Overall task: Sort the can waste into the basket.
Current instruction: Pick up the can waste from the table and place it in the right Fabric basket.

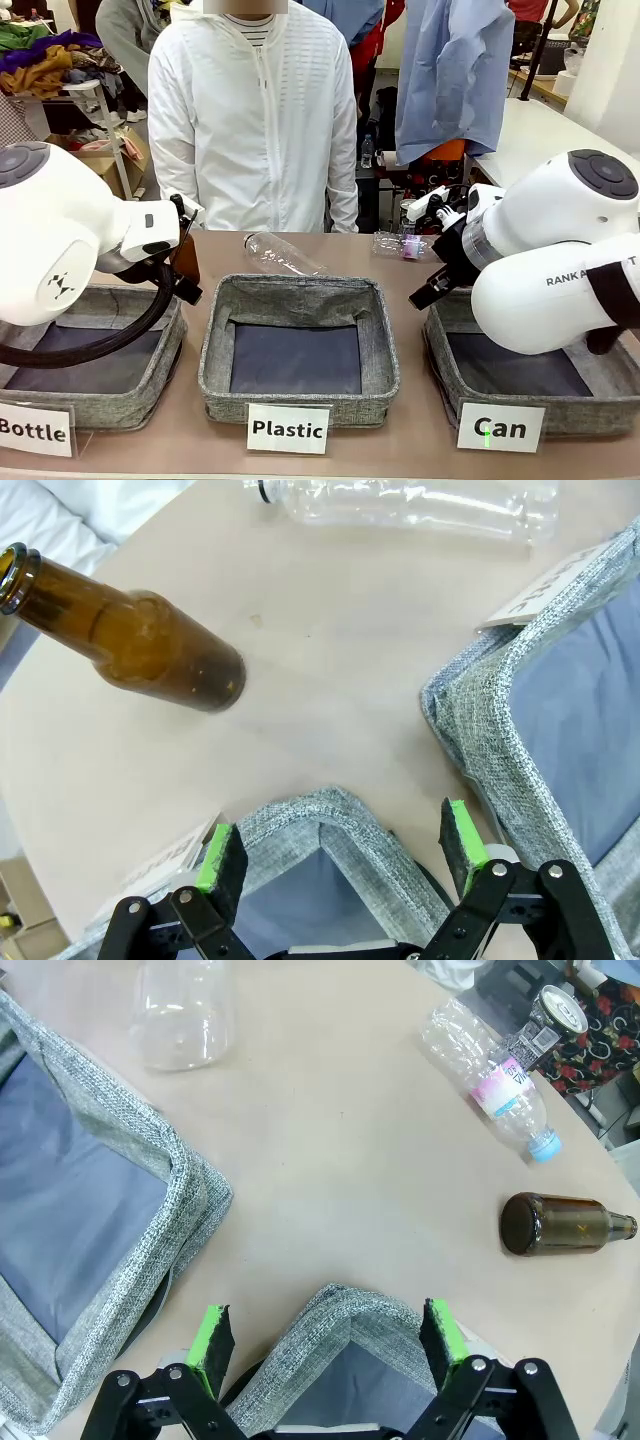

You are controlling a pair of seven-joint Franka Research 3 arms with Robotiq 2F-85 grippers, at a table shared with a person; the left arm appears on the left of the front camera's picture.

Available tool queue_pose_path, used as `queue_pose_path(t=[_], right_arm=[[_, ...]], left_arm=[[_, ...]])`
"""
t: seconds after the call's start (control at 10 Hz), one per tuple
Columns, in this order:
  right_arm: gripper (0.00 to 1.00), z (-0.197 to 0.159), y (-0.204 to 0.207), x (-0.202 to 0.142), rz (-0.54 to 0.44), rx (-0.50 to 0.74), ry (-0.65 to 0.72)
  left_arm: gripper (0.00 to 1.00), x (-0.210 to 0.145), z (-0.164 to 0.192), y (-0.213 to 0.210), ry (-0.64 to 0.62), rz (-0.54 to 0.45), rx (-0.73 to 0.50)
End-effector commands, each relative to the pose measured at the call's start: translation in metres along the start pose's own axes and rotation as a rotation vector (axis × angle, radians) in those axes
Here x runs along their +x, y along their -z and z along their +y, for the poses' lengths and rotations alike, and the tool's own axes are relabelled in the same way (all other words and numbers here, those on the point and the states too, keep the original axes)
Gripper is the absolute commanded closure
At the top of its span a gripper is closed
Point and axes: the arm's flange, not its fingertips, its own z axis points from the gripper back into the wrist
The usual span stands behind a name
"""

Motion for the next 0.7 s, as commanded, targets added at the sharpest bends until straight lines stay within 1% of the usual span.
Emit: queue_pose_path(t=[0.0,0.5,0.6], right_arm=[[0.0,0.0,0.0,0.0,0.0,0.0,0.001],[0.0,0.0,0.0,0.0,0.0,0.0,0.0],[0.0,-0.002,-0.026,0.006,-0.031,0.056,0.022]], left_arm=[[0.0,0.0,0.0,0.0,0.0,0.0,0.0],[0.0,0.0,0.0,0.0,0.0,0.0,0.0],[0.0,0.001,0.001,-0.03,0.002,-0.042,-0.024]])
